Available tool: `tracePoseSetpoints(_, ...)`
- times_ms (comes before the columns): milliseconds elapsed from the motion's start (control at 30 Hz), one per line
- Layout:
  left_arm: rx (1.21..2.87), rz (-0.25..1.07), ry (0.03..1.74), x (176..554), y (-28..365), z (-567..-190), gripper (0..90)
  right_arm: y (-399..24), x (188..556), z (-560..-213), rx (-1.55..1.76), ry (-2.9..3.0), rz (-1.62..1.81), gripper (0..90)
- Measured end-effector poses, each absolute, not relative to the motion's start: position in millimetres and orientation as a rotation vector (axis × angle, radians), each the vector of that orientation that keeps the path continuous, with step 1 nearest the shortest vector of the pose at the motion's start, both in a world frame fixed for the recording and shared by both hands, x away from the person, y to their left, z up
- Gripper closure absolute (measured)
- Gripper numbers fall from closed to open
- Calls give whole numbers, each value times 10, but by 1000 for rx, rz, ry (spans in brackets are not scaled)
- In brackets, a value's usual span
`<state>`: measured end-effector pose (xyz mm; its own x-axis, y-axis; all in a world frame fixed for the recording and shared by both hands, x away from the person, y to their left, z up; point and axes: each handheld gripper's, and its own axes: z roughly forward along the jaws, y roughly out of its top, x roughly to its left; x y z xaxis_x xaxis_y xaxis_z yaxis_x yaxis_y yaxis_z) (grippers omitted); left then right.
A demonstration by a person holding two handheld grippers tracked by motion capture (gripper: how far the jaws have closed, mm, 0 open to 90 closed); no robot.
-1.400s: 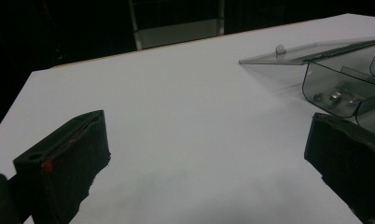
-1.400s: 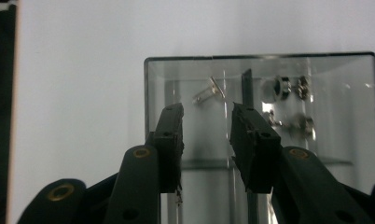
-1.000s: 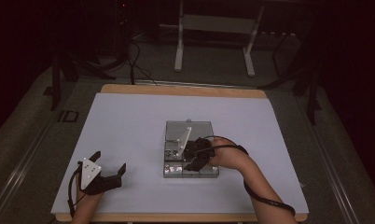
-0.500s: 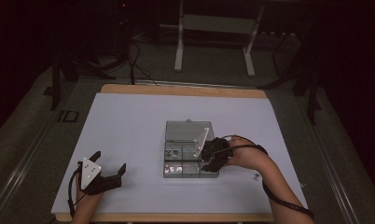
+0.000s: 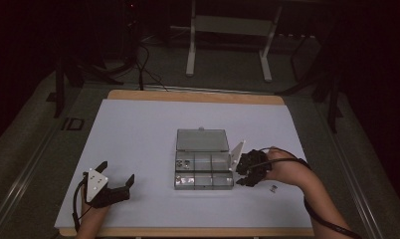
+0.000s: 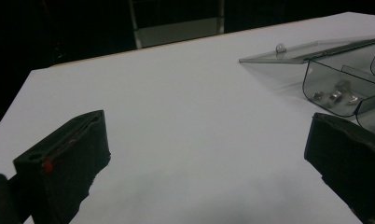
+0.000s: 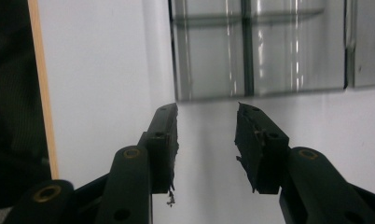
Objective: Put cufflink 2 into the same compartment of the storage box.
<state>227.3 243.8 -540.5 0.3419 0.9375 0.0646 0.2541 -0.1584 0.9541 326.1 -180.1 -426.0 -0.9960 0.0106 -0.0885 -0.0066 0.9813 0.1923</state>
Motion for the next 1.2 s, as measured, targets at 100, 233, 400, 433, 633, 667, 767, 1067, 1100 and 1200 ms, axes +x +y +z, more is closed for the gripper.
tracePoseSetpoints(100,1639,886,1091,2272,2440,-5404,9,-1935,3249,-4278,29,3040,279,582)
tracePoseSetpoints(233,1639,888,1092,2272,2439,-5404,9,-2105,3235,-4333,51,3043,227,581)
tracePoseSetpoints(400,1640,887,1094,2274,2438,-5404,9,-2311,3215,-4398,113,3041,180,579)
tracePoseSetpoints(433,1641,888,1093,2274,2438,-5404,9,-2352,3213,-4412,131,3044,179,580)
tracePoseSetpoints(633,1641,888,1096,2275,2437,-5404,9,-2539,3208,-4490,201,3036,158,580)
tracePoseSetpoints(667,1641,888,1095,2276,2436,-5404,9,-2608,3216,-4528,228,3032,131,580)
tracePoseSetpoints(767,1642,889,1095,2275,2436,-5404,9,-2713,3234,-4596,280,3029,81,579)
tracePoseSetpoints(1067,1642,888,1095,2277,2436,-5404,9,-2873,3267,-4792,369,3038,55,580)
tracePoseSetpoints(1100,1641,888,1096,2277,2436,-5404,9,-2878,3274,-4809,378,3041,58,580)
tracePoseSetpoints(1200,1642,887,1096,2278,2437,-5404,9,-2881,3281,-4842,380,3047,55,583)
